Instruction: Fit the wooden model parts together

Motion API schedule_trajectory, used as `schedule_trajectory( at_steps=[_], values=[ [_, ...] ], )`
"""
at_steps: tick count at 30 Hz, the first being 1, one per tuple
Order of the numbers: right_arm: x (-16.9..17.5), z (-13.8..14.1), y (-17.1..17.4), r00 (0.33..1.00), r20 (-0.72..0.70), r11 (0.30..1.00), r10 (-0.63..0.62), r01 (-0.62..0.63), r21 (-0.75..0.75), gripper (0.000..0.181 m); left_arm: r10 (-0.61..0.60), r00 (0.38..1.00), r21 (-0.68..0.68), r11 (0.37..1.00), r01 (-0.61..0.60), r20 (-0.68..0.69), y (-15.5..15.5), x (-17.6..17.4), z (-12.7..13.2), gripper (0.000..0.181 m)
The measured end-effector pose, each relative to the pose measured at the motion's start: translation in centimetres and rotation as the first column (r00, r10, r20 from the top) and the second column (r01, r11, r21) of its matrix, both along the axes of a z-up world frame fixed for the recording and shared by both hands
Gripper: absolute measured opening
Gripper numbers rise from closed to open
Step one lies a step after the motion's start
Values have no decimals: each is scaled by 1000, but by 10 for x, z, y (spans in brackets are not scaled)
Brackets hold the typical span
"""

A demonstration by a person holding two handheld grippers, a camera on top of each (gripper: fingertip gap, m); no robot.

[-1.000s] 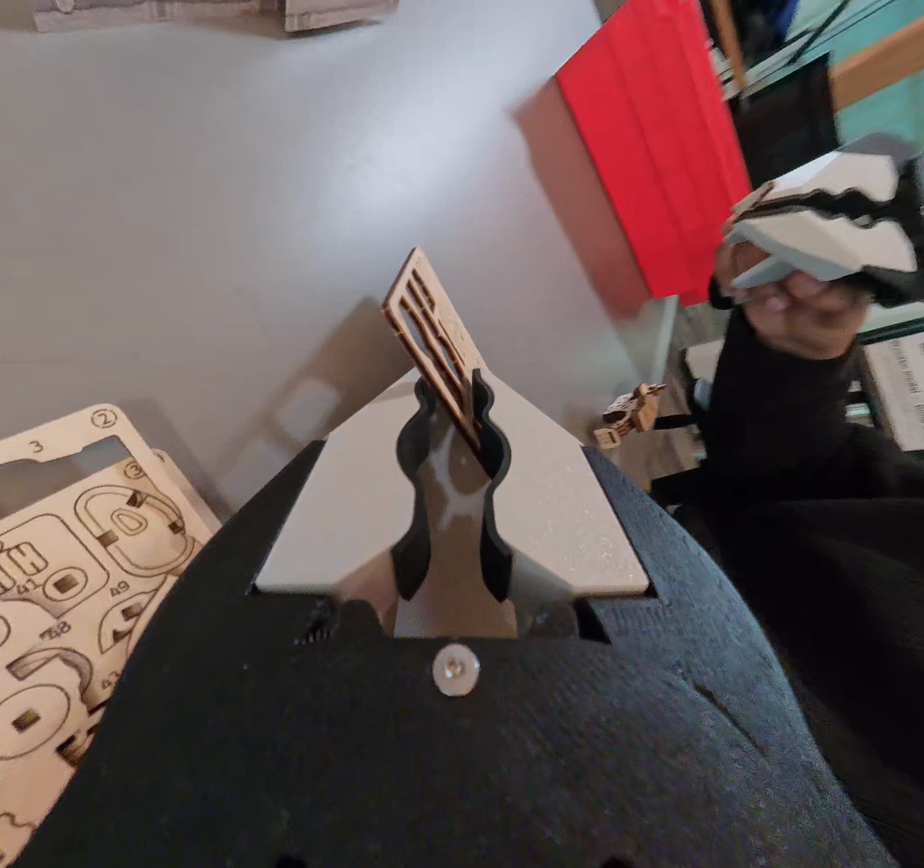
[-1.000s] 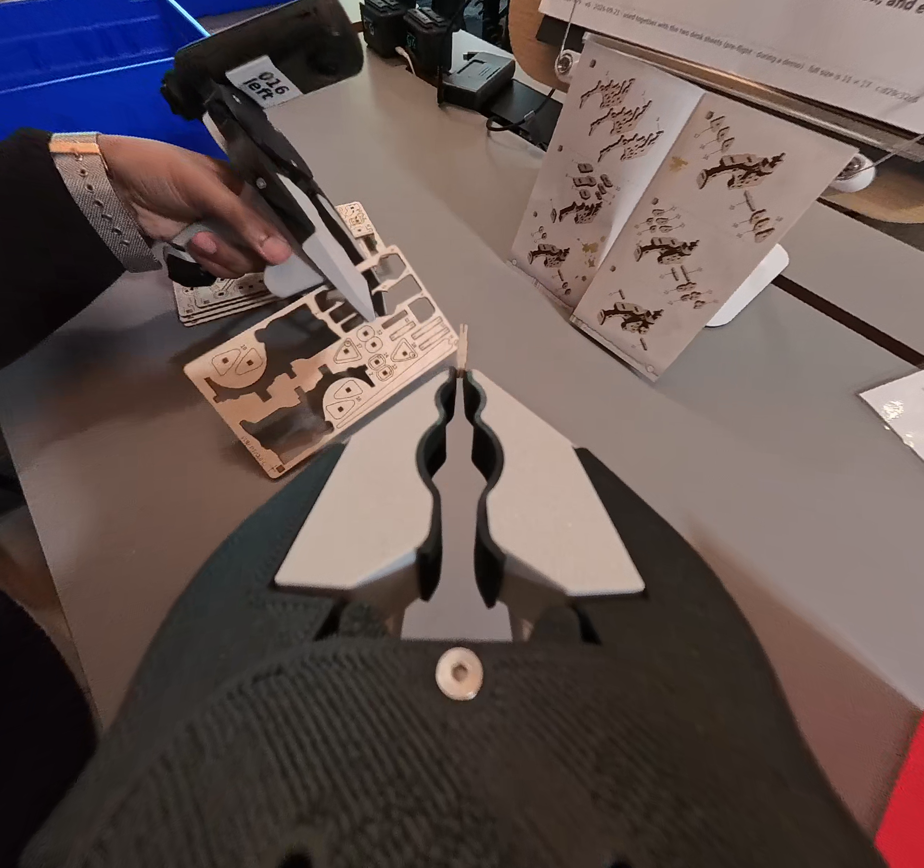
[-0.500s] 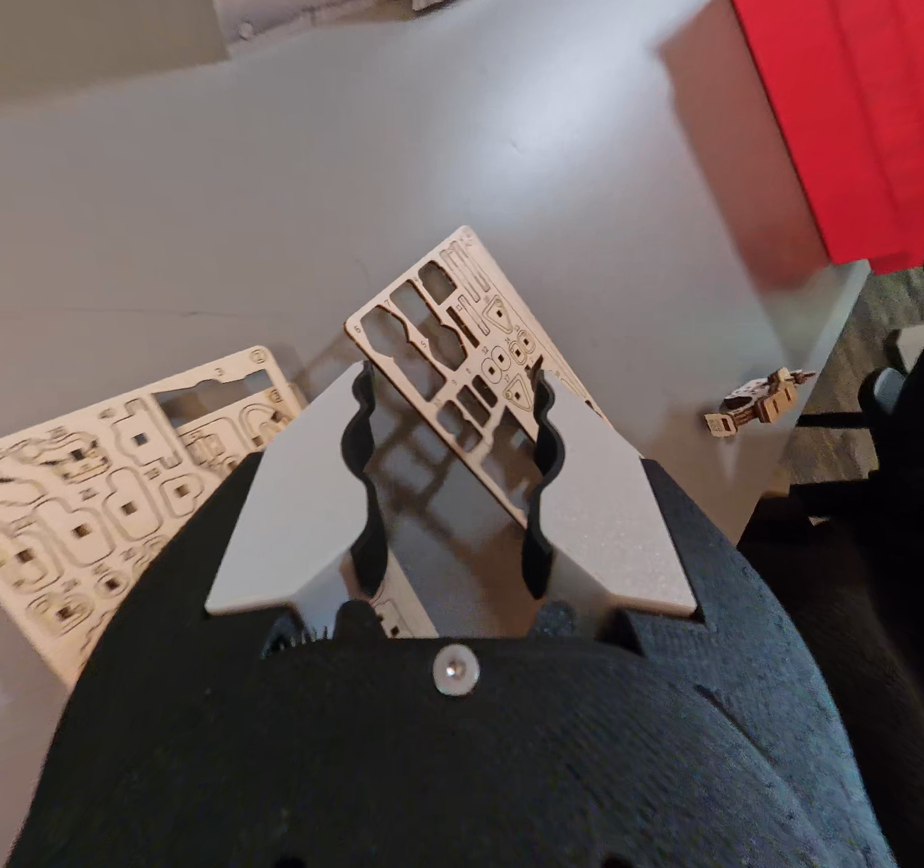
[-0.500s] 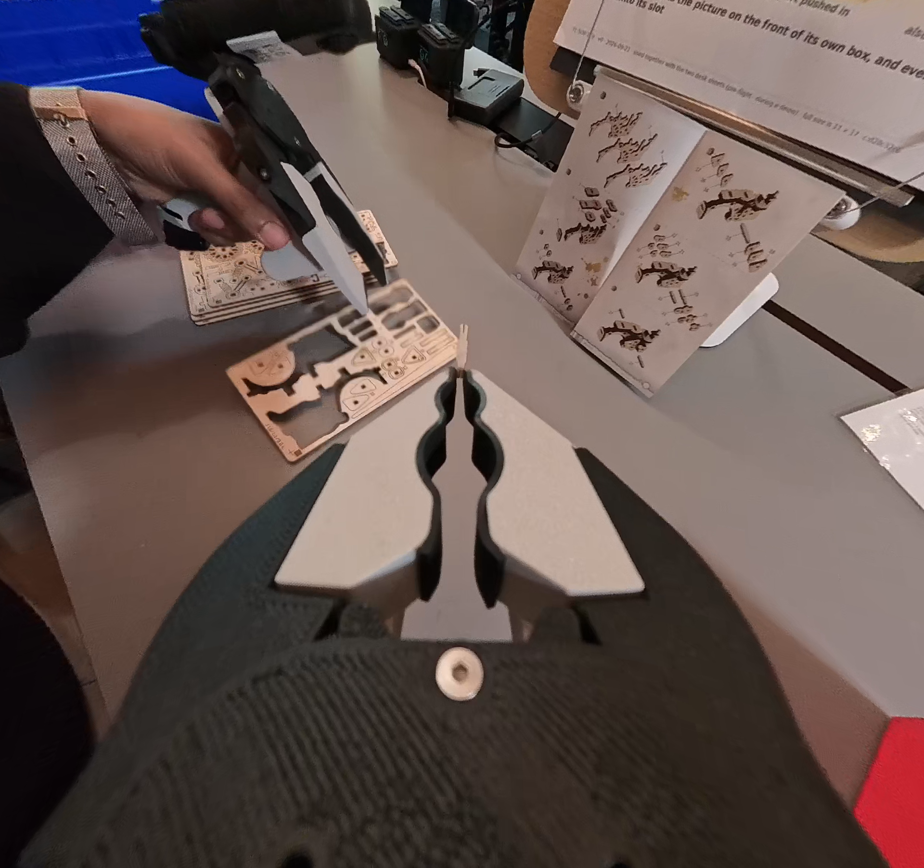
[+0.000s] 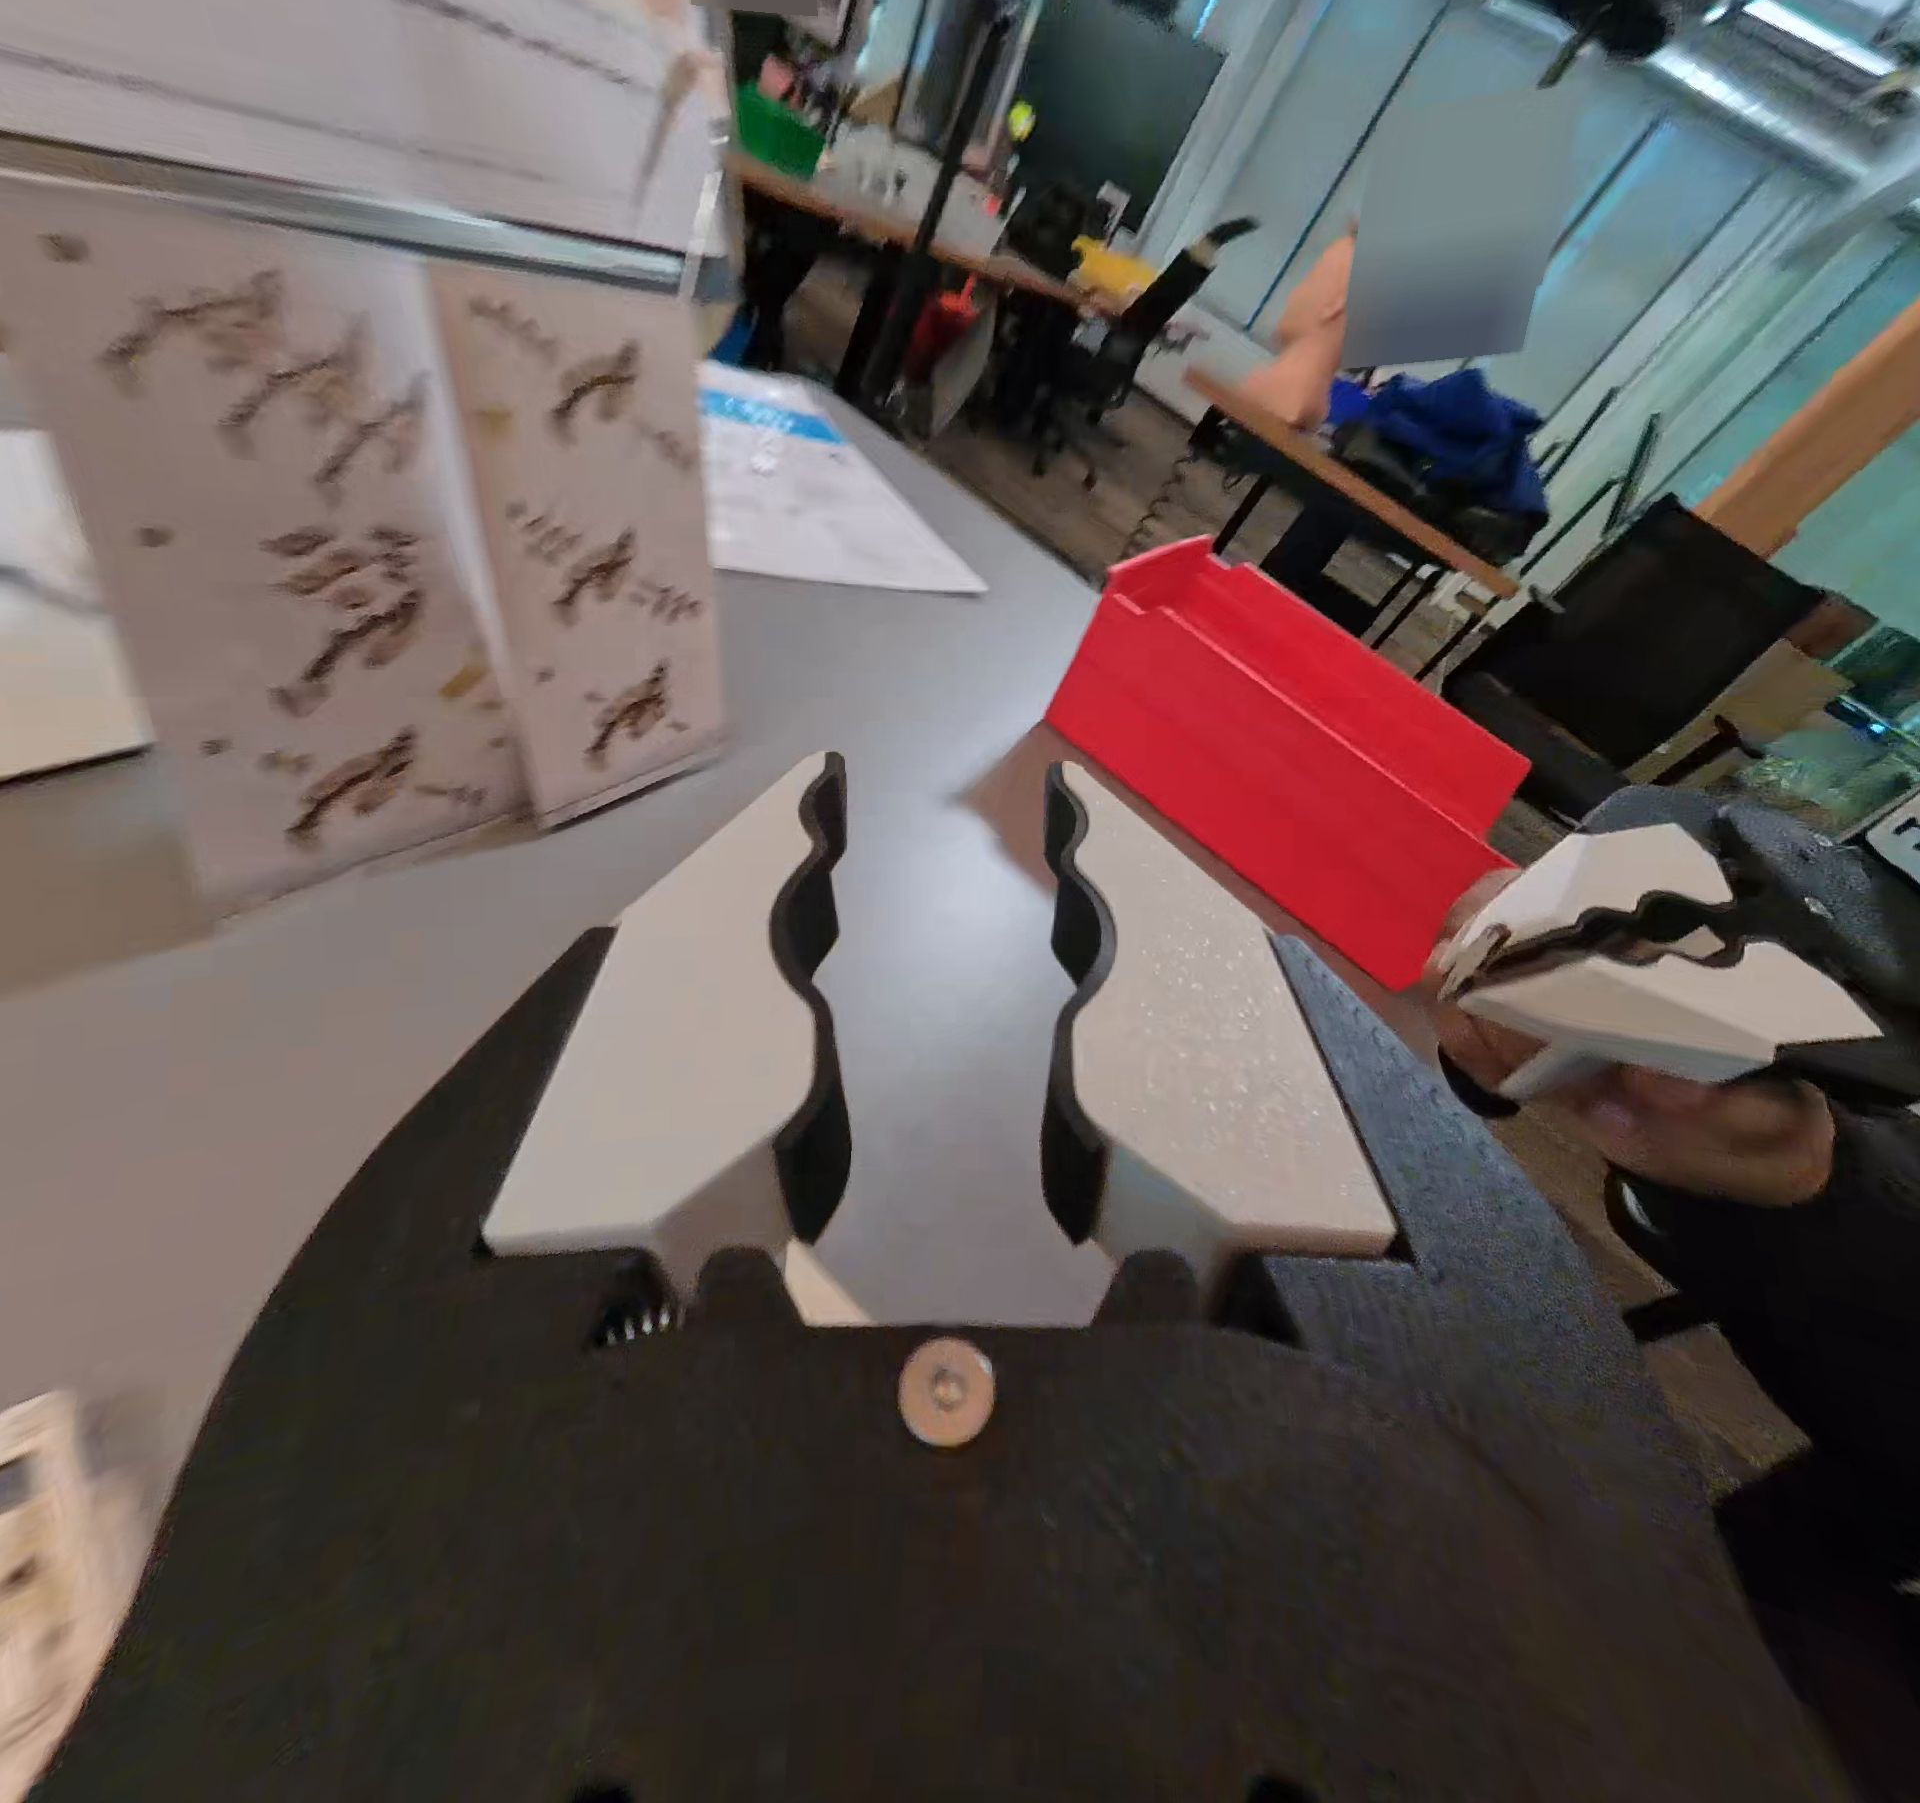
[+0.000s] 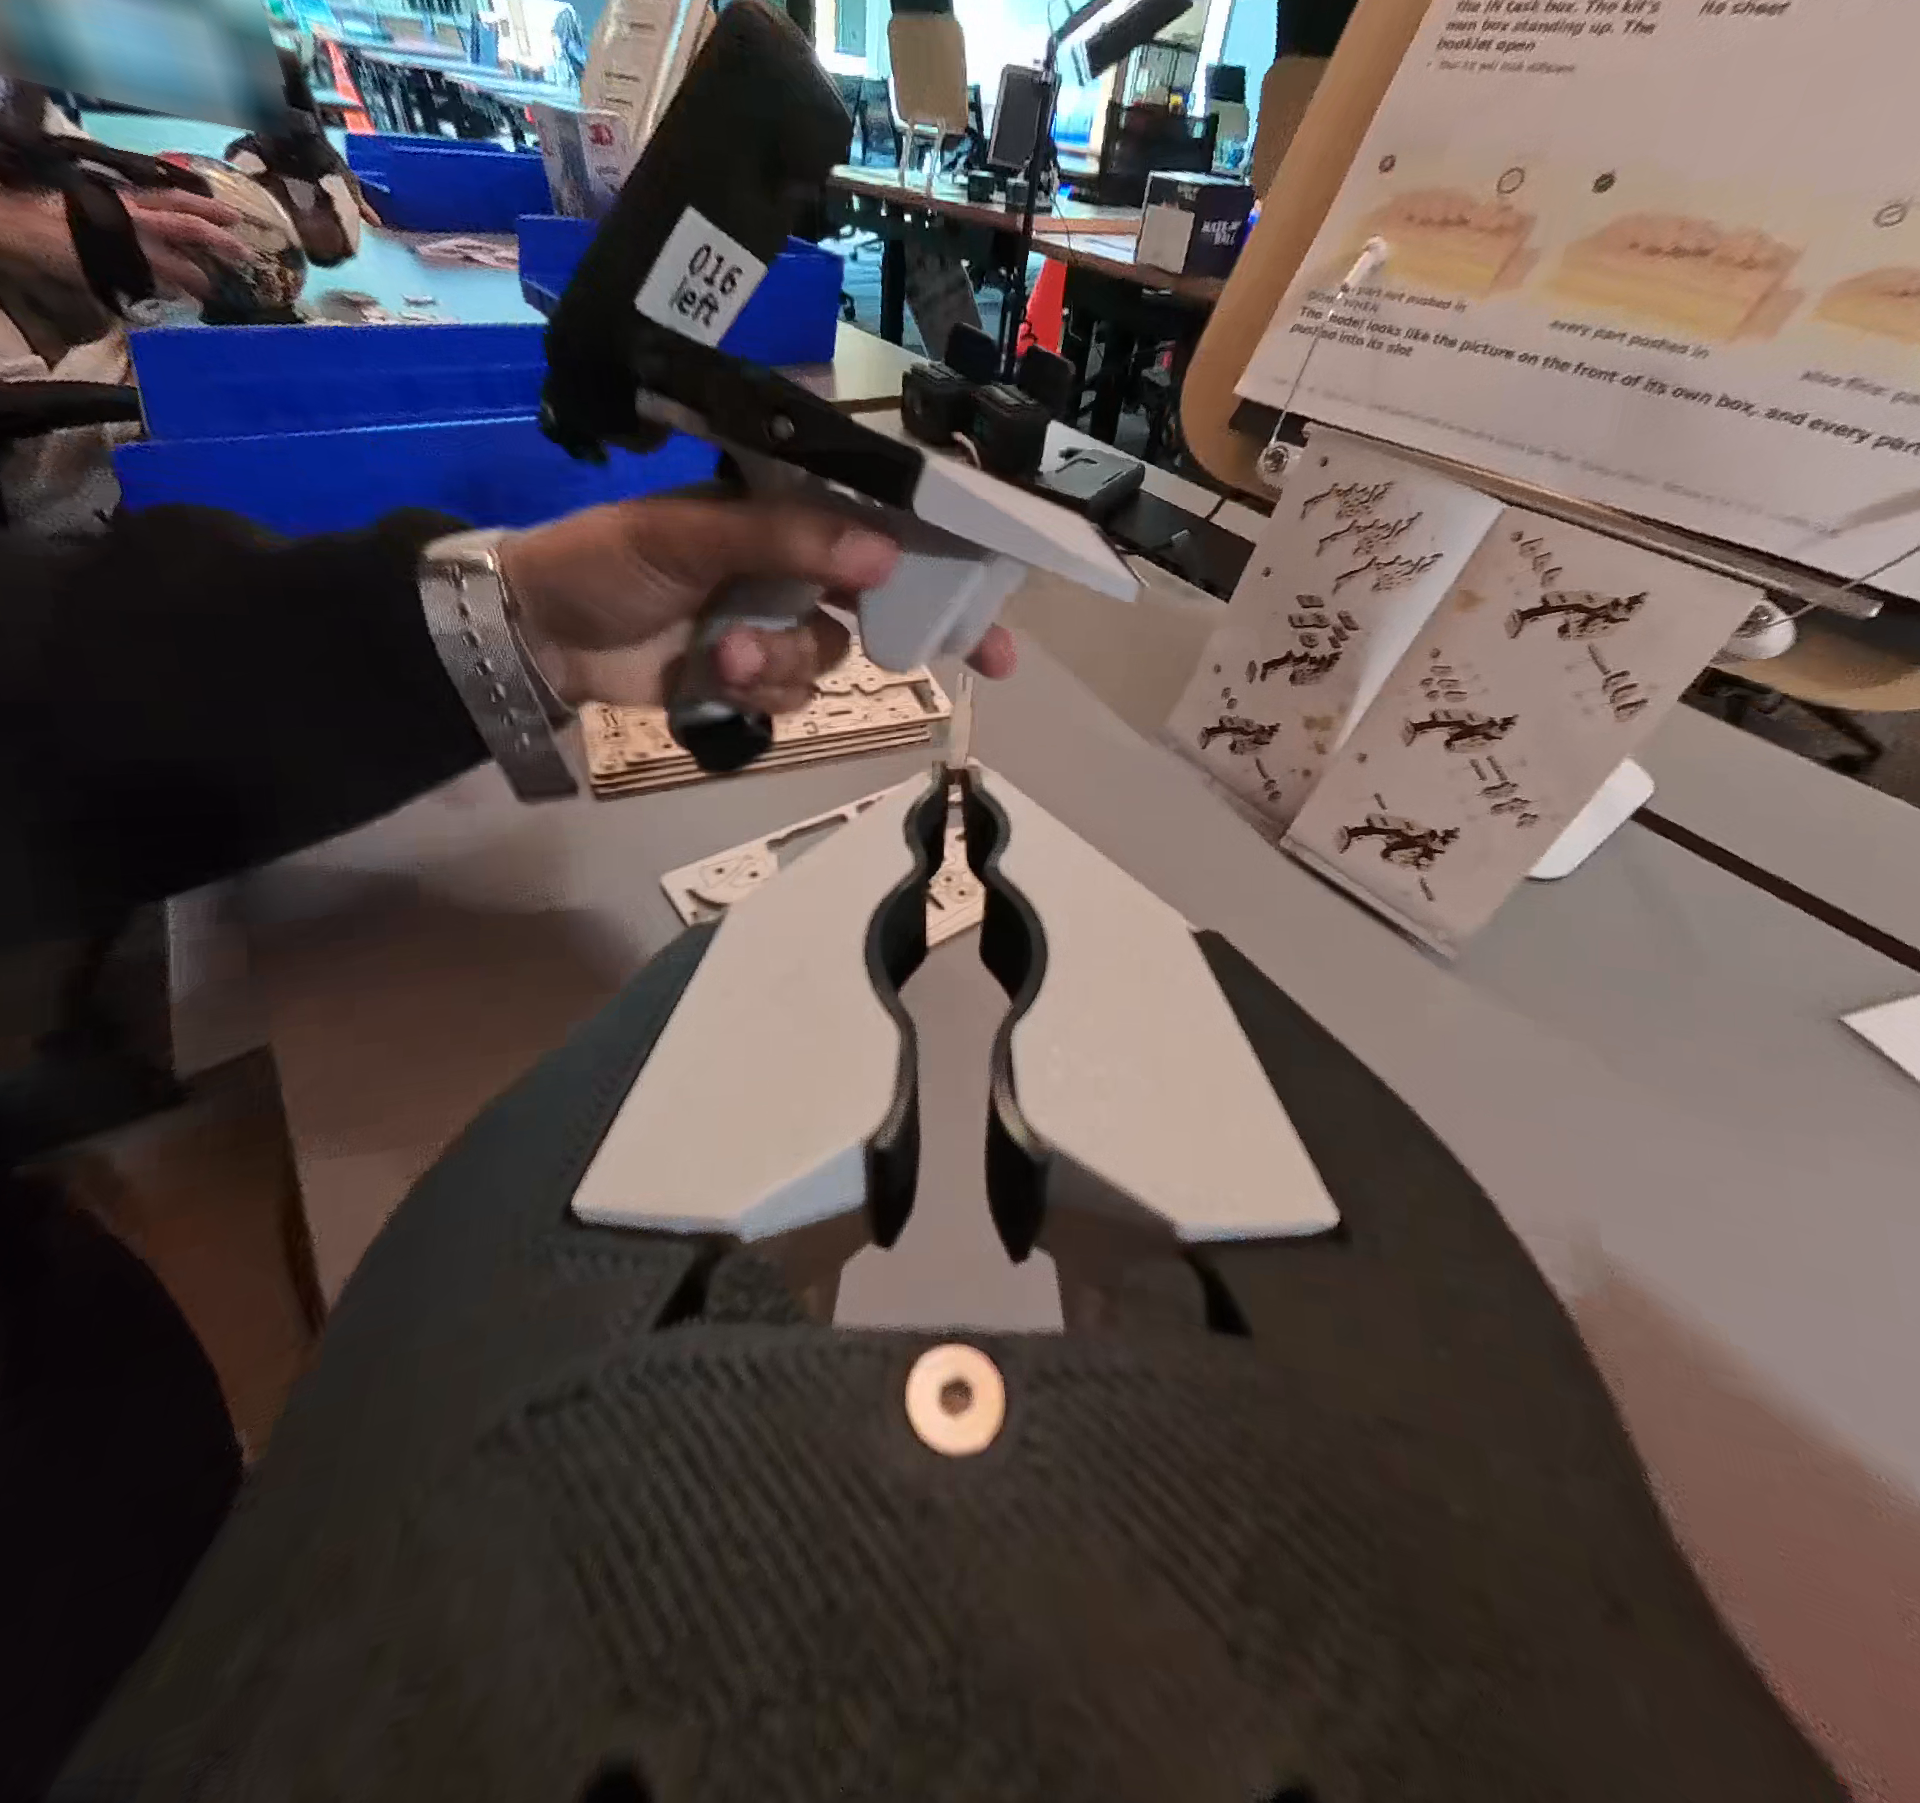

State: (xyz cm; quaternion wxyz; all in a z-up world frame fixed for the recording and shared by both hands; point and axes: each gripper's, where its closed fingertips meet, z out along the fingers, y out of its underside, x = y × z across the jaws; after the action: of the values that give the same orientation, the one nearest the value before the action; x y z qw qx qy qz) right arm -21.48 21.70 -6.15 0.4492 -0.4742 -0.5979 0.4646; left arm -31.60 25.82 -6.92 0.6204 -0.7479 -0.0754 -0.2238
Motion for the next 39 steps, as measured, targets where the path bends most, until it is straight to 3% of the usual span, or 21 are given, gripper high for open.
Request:
schedule_trajectory(
  at_steps=[5, 9, 11, 15, 18, 29, 35, 39],
  values=[
    [35, -10, 0, 996, -62, 997, -65, 62, -48, 1, -13, 990, 23, 1000, 16, -139, 4, 54, -25, 28],
    [70, -43, 9, 995, -10, 973, -104, 99, -207, 1, -51, 988, 101, 993, 66, -149, -13, 87, -29, 13],
    [80, -46, 14, 994, -12, 951, -107, 99, -294, 1, -59, 982, 148, 985, 86, -179, -23, 96, -24, 11],
    [80, -37, 24, 995, -50, 933, -89, 65, -354, 1, -73, 965, 210, 969, 128, -251, -34, 103, -16, 7],
    [71, -37, 20, 998, -52, 936, -43, 22, -352, 1, -88, 969, 203, 970, 136, -232, -40, 101, -24, 7],
    [10, -52, -4, 988, 64, 988, 138, -133, -78, 1, -140, 989, 103, 984, 144, -42, -84, 108, -48, 17],
    [-9, -43, -7, 989, 32, 976, 142, -145, 161, 1, -73, 994, 65, 995, 79, -83, -99, 104, -57, 26],
    [-14, -51, -23, 980, 62, 955, 191, -200, 219, 1, -38, 998, 69, 997, 42, -53, -101, 103, -56, 34]
  ],
)
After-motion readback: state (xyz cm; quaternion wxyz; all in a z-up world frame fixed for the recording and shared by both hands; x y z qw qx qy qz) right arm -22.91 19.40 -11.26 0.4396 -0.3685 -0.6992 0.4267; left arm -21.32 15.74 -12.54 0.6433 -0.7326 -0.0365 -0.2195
